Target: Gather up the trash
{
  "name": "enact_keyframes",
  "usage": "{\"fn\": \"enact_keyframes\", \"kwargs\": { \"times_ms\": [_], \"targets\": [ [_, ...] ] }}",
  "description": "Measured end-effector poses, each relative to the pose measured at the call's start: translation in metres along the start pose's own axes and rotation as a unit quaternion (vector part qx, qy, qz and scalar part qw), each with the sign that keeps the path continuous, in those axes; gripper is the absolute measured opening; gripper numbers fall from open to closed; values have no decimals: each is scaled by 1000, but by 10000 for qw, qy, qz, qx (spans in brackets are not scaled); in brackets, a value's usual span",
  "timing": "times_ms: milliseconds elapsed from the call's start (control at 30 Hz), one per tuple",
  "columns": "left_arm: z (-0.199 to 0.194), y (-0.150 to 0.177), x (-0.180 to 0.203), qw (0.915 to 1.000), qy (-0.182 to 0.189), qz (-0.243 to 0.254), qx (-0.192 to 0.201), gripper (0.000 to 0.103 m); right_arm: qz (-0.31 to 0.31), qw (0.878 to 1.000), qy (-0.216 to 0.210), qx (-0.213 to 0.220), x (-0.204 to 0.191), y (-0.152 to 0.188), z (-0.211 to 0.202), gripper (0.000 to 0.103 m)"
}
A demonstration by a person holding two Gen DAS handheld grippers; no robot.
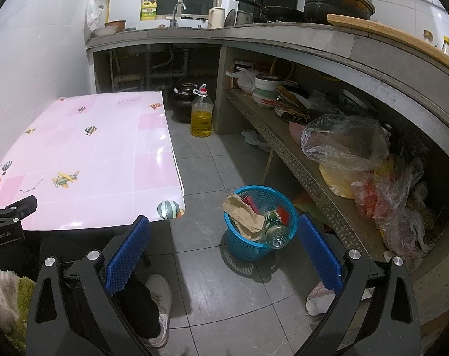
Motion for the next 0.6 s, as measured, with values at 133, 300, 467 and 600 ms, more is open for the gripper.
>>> {"fn": "enact_keyframes", "kwargs": {
  "times_ms": [133, 300, 467, 600],
  "targets": [
    [0, 0, 0, 10000, 4, 5, 7, 94, 6, 10000, -3, 0, 0, 0, 0, 96],
    [0, 0, 0, 10000, 3, -6, 0, 94, 1, 10000, 2, 2, 0, 0, 0, 96],
    [0, 2, 3, 10000, 20, -9, -22, 94, -1, 10000, 1, -1, 0, 0, 0, 96],
    [-1, 2, 6, 10000, 25, -31, -33, 94, 3, 10000, -3, 4, 1, 0, 0, 96]
  ]
}}
Point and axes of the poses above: each gripper's, at about its wrist camera, not at the fingertips, and z roughly the way its jaws point, x to its right, y to its underside, the point moved 10 cm from there along z, roughly the way its jaws point, and after that the axes turned 5 degrees about z, right-handed, at the moved point
